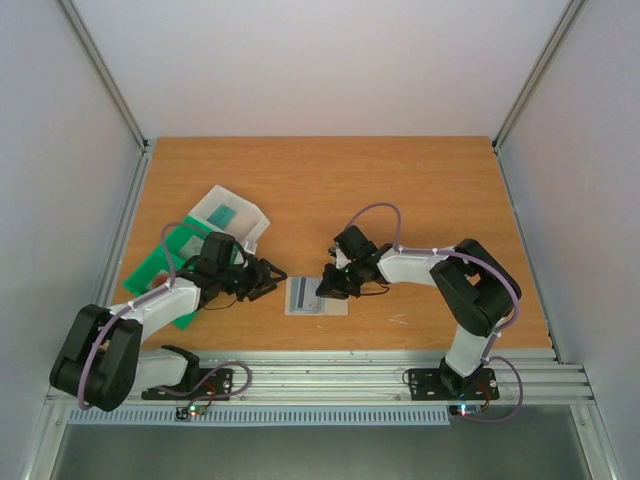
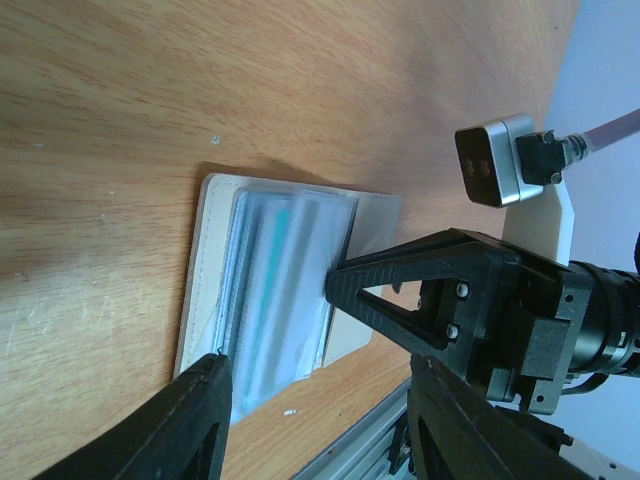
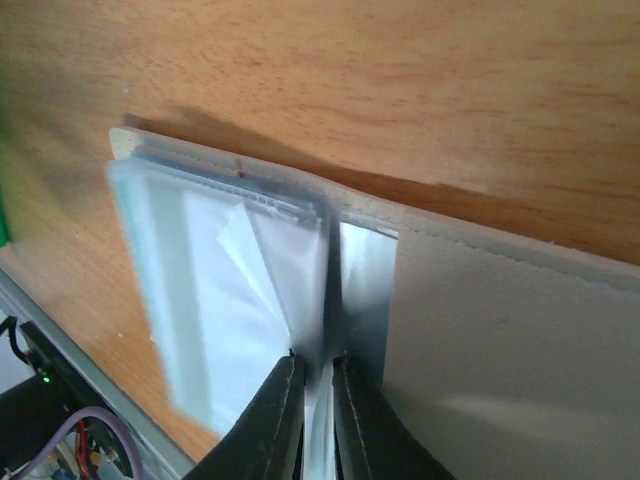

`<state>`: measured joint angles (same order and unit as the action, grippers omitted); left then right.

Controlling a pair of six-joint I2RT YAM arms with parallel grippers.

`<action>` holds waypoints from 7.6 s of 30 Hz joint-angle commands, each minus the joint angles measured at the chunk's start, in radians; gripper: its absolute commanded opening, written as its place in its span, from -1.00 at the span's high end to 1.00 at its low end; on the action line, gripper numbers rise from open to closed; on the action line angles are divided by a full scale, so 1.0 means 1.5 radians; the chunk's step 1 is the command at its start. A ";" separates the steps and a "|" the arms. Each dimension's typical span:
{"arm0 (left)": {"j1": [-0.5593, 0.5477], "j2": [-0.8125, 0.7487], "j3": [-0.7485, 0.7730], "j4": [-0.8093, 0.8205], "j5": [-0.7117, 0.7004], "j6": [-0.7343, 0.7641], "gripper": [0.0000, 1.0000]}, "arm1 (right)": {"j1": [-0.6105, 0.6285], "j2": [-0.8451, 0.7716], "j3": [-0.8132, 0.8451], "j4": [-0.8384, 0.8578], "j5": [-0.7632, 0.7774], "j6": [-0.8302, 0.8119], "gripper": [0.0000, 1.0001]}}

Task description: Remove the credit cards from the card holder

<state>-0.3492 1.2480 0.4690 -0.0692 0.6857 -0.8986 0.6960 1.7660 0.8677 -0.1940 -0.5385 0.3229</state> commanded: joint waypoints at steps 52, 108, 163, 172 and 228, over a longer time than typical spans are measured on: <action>-0.193 0.260 0.042 0.427 0.027 -0.219 0.00 | -0.005 -0.138 -0.179 0.194 0.126 0.051 0.65; -0.232 0.287 0.125 0.156 -0.092 -0.064 0.31 | -0.036 -0.174 -0.148 0.016 0.128 0.012 0.70; -0.243 0.306 0.158 0.130 -0.086 -0.056 0.55 | -0.017 -0.136 -0.139 -0.034 0.109 0.008 0.85; -0.242 0.283 0.154 0.129 -0.087 -0.057 0.97 | -0.017 -0.135 -0.137 -0.038 0.105 0.005 0.89; -0.242 0.277 0.168 0.086 -0.117 -0.021 0.91 | -0.017 -0.120 -0.143 0.021 0.084 0.039 0.92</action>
<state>-0.7082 1.6604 0.7216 0.0086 0.4942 -0.9260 0.6628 1.5642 0.6601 -0.1638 -0.4267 0.3679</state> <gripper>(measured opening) 0.091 0.042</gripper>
